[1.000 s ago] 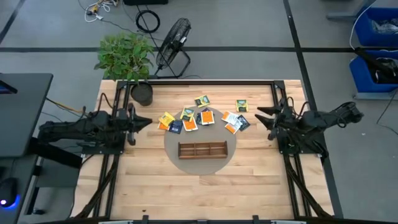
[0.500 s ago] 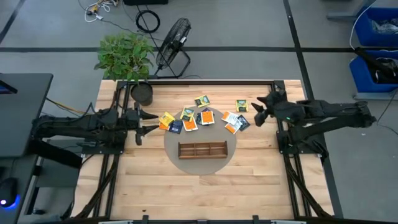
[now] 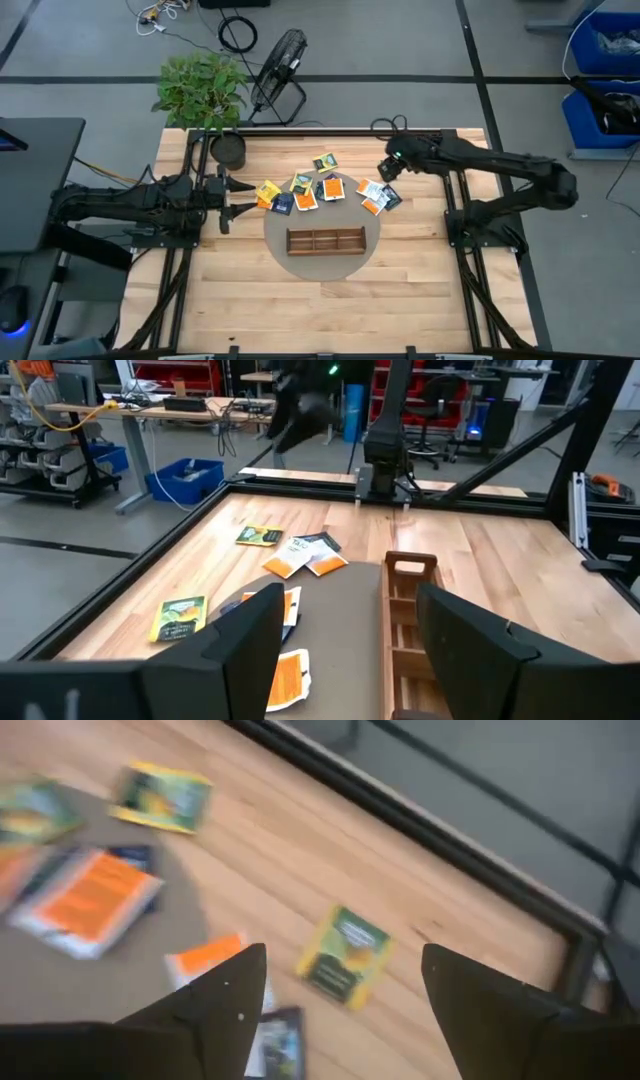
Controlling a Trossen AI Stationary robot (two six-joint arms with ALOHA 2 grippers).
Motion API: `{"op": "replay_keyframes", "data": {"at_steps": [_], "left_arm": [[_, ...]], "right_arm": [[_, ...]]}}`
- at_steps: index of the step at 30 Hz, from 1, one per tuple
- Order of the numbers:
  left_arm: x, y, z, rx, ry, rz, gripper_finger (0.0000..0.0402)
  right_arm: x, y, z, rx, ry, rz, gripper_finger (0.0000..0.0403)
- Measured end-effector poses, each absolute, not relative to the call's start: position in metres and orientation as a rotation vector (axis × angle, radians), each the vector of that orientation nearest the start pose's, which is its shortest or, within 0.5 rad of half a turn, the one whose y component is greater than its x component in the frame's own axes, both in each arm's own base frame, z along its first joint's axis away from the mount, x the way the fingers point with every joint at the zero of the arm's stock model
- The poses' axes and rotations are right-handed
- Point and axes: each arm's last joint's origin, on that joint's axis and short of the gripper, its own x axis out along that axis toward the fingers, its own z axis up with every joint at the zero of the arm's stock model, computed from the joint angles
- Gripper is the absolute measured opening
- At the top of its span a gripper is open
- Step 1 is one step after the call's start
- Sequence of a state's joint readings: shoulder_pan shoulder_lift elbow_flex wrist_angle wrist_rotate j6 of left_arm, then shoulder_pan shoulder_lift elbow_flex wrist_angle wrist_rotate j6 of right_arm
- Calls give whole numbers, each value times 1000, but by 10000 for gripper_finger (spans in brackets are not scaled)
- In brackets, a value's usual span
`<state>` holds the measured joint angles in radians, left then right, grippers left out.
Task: Pick & Place Tea
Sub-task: Put the yellow tea bag into the left section of the wooden organizer
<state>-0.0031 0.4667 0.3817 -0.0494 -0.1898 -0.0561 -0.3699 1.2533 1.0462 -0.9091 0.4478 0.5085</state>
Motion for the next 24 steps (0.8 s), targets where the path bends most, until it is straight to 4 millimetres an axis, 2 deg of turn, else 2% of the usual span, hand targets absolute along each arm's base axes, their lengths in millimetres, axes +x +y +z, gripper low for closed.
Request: {"op": "replay_keyframes", "data": {"at_steps": [5, 11, 18, 24], "left_arm": [[129, 5, 248, -46, 129, 184, 234], [129, 5, 248, -46, 129, 180, 234], [129, 5, 248, -45, 129, 180, 234], [129, 5, 248, -43, 129, 180, 234]], "right_arm": [[220, -122, 249, 491, 1081, -990, 273], [228, -141, 217, 526, 1236, -964, 274], [235, -162, 188, 603, 1261, -1043, 278], [236, -171, 173, 649, 1300, -1040, 279]]}}
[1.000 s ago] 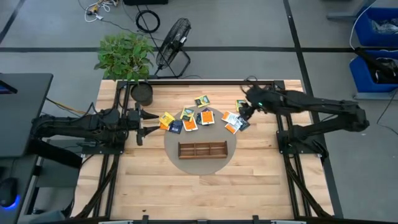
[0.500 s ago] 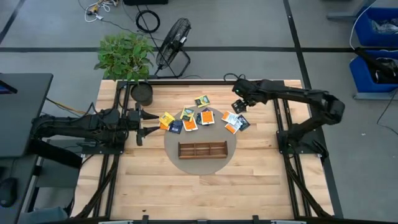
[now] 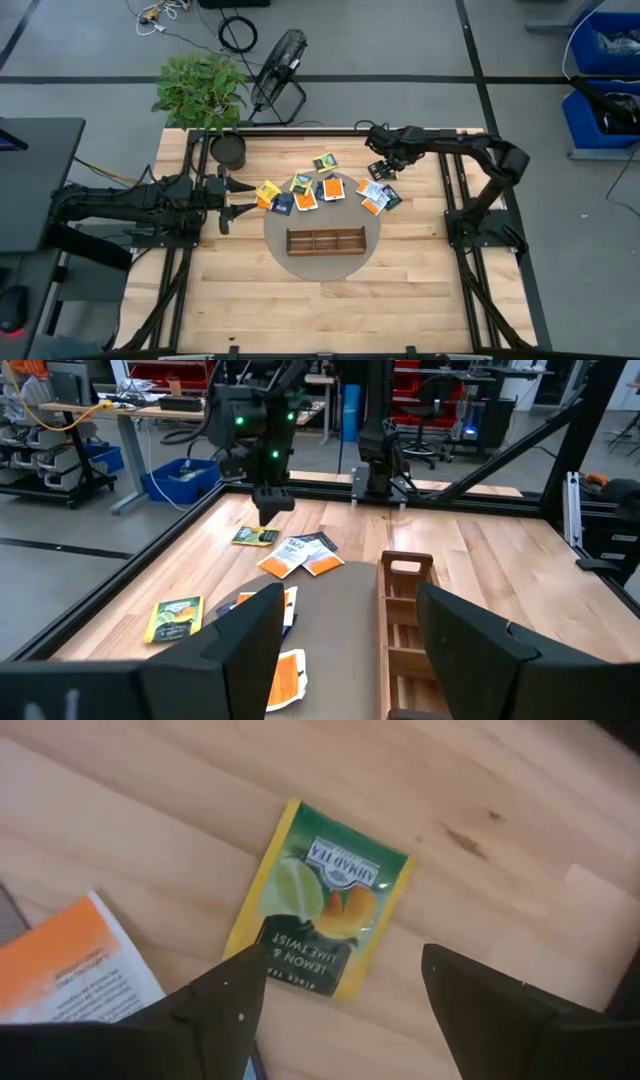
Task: Pick & Place Tea
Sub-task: Put the yellow tea bag into the left section of the wooden organizer
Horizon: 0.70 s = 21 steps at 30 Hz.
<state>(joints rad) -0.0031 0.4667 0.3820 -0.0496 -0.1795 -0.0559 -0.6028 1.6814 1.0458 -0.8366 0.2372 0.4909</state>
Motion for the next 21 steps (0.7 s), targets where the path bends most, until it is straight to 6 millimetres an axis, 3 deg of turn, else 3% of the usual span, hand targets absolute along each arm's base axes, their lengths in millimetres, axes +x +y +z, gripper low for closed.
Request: {"op": "replay_keyframes", "data": {"at_steps": [11, 21], "left_arm": [[129, 5, 248, -44, 129, 180, 234], [129, 5, 249, -44, 128, 180, 234]], "right_arm": [[236, -174, 164, 729, 1287, -1051, 278], [225, -164, 136, 812, 1256, -1037, 278]]}}
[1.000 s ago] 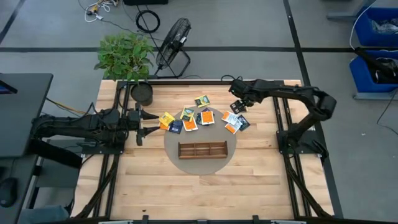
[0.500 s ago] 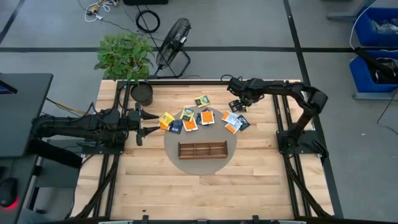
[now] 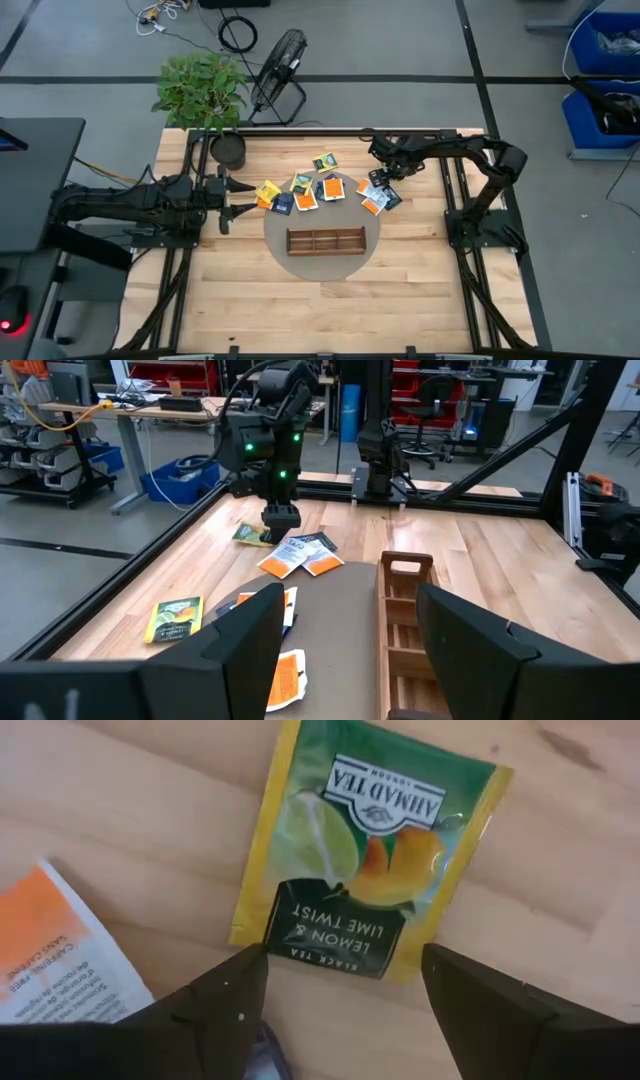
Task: Pick & Place Tea
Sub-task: Put the yellow tea bag into the left section of the wooden organizer
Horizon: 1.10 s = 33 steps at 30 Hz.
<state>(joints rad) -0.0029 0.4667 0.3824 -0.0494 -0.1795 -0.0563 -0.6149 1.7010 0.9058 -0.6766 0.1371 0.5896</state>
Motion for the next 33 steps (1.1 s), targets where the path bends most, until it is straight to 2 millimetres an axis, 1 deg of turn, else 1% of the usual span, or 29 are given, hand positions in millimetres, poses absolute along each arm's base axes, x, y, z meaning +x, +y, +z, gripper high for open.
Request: {"op": "replay_keyframes", "data": {"at_steps": [5, 10, 16, 20, 26, 27, 33], "left_arm": [[129, 5, 249, -45, 129, 179, 234], [129, 5, 249, -46, 128, 180, 234], [129, 5, 249, -47, 128, 179, 233], [129, 5, 249, -47, 128, 179, 233], [129, 5, 249, -47, 128, 180, 233], [129, 5, 249, -46, 128, 179, 233], [129, 5, 249, -46, 128, 180, 233]], "right_arm": [[225, -165, 136, 819, 1249, -1016, 268], [225, -168, 135, 828, 1235, -996, 233], [226, -170, 133, 833, 1225, -974, 165], [228, -172, 128, 824, 1239, -955, 115], [230, -170, 129, 781, 1250, -917, 17], [230, -169, 130, 775, 1249, -911, 9], [231, -158, 139, 740, 1258, -878, 3]]}}
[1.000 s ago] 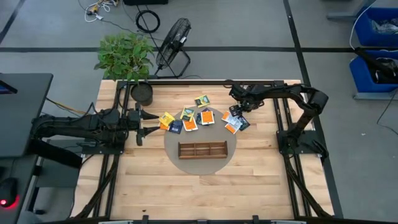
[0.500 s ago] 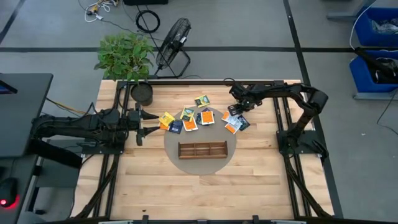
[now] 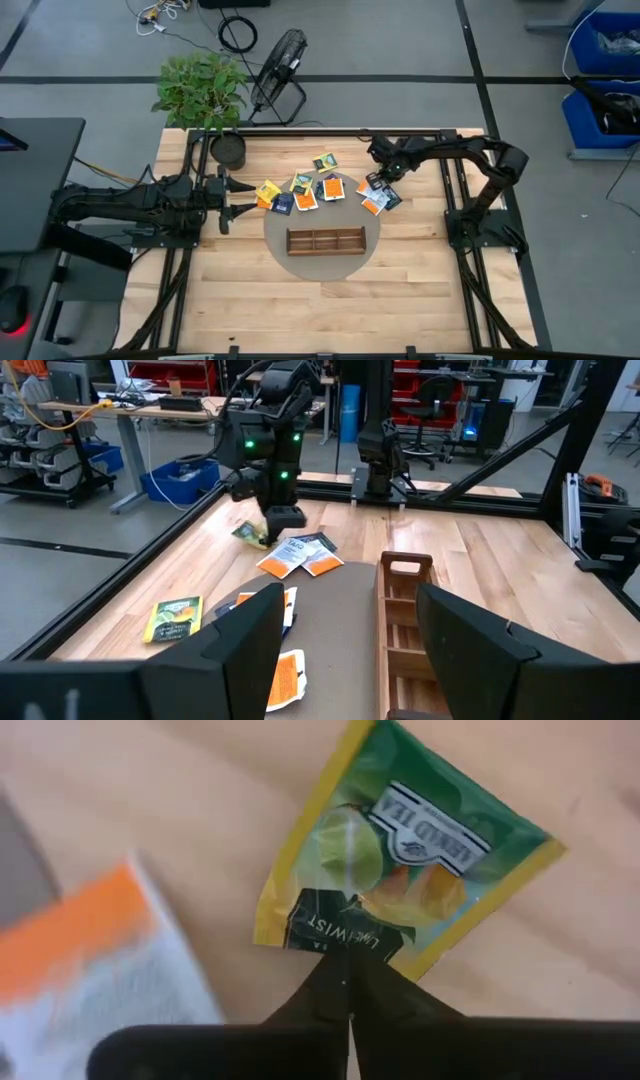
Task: Pick & Place Tea
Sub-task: Put the yellow tea bag into the left section of the wooden organizer
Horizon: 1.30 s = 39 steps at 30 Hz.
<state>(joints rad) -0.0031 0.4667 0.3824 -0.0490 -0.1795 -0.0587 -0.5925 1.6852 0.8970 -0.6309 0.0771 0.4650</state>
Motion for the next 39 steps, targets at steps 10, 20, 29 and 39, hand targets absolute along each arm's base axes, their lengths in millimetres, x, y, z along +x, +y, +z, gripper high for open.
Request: {"op": "replay_keyframes", "data": {"at_steps": [10, 20, 29, 39], "left_arm": [[129, 5, 249, -43, 128, 180, 233], [129, 5, 250, 188, 139, 161, 233], [132, 2, 263, 328, -3, 95, 233], [159, 3, 260, 478, -16, 113, 234]], "right_arm": [[232, -148, 167, 662, 1156, -863, 1], [235, -129, 208, 707, 946, -693, 1], [252, -107, 242, 688, 790, -499, 0], [268, -92, 272, 621, 759, -406, 0]]}}
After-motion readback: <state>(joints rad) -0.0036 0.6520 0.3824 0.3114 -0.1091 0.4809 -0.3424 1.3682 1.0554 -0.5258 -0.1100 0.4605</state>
